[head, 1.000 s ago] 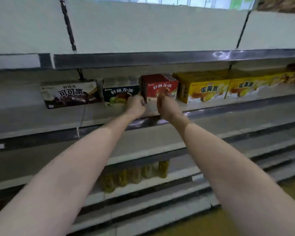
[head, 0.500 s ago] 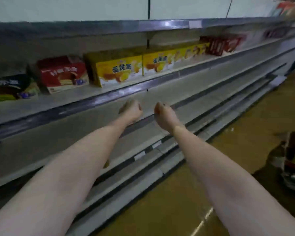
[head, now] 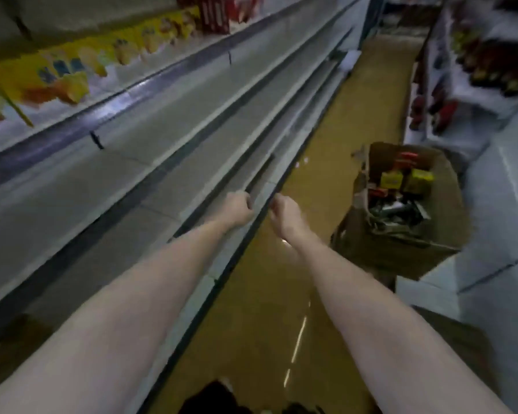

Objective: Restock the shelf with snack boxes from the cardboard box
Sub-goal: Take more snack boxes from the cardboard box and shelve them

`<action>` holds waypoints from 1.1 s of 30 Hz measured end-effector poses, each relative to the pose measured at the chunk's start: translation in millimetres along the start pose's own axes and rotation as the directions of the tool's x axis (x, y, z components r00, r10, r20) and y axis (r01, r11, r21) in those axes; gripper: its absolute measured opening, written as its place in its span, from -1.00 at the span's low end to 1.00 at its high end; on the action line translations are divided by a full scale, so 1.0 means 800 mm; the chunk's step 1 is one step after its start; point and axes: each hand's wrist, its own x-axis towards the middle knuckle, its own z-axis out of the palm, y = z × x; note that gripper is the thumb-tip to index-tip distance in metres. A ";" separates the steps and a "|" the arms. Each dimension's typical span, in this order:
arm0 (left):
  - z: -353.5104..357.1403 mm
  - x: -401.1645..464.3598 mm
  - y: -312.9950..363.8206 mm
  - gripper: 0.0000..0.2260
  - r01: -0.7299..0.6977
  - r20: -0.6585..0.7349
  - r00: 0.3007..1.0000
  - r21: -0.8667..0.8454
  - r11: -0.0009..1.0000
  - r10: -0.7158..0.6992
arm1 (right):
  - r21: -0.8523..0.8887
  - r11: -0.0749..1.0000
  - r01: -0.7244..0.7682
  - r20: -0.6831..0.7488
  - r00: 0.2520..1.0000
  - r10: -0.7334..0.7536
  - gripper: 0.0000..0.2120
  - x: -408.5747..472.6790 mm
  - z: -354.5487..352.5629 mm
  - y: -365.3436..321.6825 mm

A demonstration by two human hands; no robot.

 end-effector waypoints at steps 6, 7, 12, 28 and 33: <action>0.092 0.077 0.103 -0.98 -0.187 0.167 0.969 0.018 0.982 0.181 | -0.060 0.963 -0.264 -0.081 0.963 0.259 -0.80 -0.002 -0.037 0.127; 0.105 0.092 0.120 -0.99 -0.211 0.190 0.960 0.003 0.977 0.207 | -0.061 0.949 -0.309 -0.092 0.949 0.303 -0.81 0.001 -0.047 0.146; 0.154 0.164 0.208 -0.92 -0.316 0.289 0.895 -0.130 0.940 0.341 | -0.047 0.879 -0.475 -0.173 0.870 0.461 -0.94 0.026 -0.094 0.221; 0.281 0.300 0.379 -0.80 -0.424 0.469 0.740 -0.231 0.876 0.482 | 0.100 0.591 -0.801 -0.215 0.562 0.799 -0.79 0.080 -0.142 0.418; 0.346 0.337 0.435 -0.81 -0.252 0.545 0.769 -0.222 0.942 0.334 | 0.098 0.604 -0.791 -0.146 0.589 0.795 -0.85 0.115 -0.158 0.509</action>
